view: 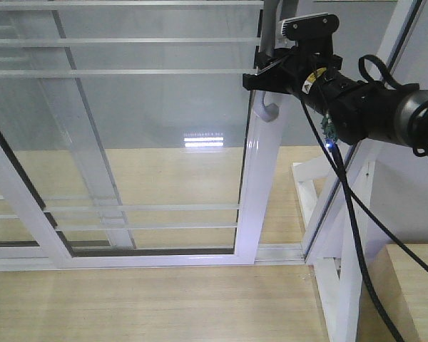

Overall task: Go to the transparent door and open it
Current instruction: 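Slide the glass door sideways away from the right gripper's side, then open the right gripper and pull it back from the handle, then move the left gripper up to the grey door handle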

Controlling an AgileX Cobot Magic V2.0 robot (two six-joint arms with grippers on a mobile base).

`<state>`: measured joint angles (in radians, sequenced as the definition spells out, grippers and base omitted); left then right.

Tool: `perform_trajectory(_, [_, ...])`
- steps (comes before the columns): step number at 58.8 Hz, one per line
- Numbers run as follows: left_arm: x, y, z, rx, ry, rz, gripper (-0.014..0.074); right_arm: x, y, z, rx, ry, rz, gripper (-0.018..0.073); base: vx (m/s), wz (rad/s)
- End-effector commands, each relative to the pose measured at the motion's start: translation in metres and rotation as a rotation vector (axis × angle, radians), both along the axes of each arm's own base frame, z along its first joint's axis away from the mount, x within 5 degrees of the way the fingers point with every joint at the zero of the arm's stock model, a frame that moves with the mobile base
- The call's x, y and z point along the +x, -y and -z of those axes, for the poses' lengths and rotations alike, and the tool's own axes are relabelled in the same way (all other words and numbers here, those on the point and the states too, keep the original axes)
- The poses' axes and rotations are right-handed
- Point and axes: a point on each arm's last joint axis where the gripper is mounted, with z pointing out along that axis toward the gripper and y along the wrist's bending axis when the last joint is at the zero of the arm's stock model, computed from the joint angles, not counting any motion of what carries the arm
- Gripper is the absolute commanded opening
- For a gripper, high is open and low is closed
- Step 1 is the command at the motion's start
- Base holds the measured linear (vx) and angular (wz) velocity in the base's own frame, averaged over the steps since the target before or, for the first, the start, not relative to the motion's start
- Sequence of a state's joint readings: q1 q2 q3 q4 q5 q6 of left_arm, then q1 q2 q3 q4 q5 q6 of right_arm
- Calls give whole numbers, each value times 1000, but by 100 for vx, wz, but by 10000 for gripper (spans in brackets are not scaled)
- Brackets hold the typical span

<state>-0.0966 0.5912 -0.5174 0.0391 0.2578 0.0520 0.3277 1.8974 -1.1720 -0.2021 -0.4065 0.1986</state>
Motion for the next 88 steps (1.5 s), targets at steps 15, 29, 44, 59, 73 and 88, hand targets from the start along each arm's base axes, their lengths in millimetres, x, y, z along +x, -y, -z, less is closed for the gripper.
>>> perform_trajectory(15, [1,1,-16,-24,99,4,321,-13,-22,-37,23,129,-85,262,0,0])
perform_trajectory(29, [1,1,-16,-24,99,4,321,-33,-5,-75,-7,68,-23,262,0,0])
perform_trajectory(44, [1,1,-16,-23,99,4,321,-65,44,-135,-55,86,96,262,0,0])
perform_trajectory(59, [1,1,-16,-37,98,6,321,-123,101,-165,-189,110,229,262,0,0])
perform_trajectory(73, [15,12,-7,-106,17,59,355,-210,134,-127,-205,54,325,262,0,0])
perform_trajectory(88, [55,43,11,-123,-10,174,403,-271,140,-97,-172,64,346,262,0,0])
